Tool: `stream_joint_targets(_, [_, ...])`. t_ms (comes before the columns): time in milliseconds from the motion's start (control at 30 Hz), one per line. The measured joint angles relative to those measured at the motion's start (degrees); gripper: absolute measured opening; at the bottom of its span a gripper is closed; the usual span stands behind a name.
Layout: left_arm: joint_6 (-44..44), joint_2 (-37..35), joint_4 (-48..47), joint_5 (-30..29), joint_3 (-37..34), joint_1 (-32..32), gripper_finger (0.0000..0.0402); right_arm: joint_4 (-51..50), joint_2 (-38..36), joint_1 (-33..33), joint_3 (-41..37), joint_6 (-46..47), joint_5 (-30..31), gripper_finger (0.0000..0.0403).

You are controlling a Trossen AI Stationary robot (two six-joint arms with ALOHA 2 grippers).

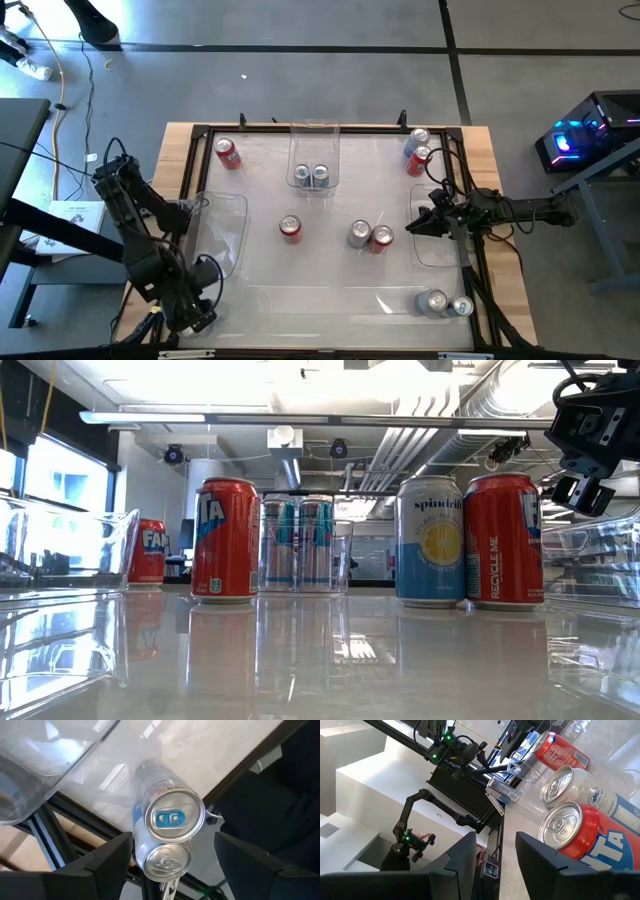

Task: Sort soda cans
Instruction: Put the left blue soda can into the top center transparent bin

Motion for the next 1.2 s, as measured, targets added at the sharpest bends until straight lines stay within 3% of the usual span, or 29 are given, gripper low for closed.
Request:
stream_joint_targets(333, [-6.55,2.4,2.19,-0.03,-1.72,0.41,0.0276,0.02,0.0,0.02,0.02,0.0,0.0,0.0132])
stream_joint_targets(967, [-2.06,9.68,2.74,1.34,-1.9,0.95,0.0275,0.0,0.01,0.0,0.01,-0.01,0.0,0.0132])
stream_joint_targets(1200, [1.62,10.6,2.8,3.51,-1.84,2.39,0.0228,0.01,0.01,0.02,0.02,-0.01,0.01,0.0132])
